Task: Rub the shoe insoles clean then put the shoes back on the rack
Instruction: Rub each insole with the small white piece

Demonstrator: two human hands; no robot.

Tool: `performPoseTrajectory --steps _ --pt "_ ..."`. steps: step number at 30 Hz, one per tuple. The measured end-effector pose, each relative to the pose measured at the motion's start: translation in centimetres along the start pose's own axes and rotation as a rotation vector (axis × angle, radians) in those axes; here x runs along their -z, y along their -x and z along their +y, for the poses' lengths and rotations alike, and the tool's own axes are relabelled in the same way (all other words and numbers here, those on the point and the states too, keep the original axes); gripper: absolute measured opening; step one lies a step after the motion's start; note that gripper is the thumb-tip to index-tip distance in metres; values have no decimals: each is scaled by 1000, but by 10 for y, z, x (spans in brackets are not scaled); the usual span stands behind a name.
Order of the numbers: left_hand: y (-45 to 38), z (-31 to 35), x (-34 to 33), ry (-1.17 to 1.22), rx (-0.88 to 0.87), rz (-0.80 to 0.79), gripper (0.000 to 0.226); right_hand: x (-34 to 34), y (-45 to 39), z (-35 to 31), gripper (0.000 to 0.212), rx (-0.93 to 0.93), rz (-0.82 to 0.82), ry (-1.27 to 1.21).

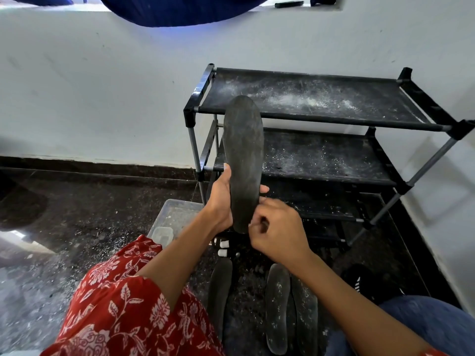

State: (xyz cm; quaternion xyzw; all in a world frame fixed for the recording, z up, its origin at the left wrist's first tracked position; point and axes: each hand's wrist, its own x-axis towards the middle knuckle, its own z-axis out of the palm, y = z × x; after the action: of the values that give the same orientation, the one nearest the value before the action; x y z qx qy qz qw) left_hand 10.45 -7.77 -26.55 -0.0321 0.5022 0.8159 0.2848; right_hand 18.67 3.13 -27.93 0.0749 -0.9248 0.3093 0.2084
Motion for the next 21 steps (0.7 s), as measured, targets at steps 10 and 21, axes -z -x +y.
performPoseTrajectory --steps 10,21 --pt "1 -5 -2 -67 -6 -8 77 -11 -3 9 25 -109 111 -320" --pt "2 -7 0 3 44 -4 75 -12 5 8 20 47 -299 -103"
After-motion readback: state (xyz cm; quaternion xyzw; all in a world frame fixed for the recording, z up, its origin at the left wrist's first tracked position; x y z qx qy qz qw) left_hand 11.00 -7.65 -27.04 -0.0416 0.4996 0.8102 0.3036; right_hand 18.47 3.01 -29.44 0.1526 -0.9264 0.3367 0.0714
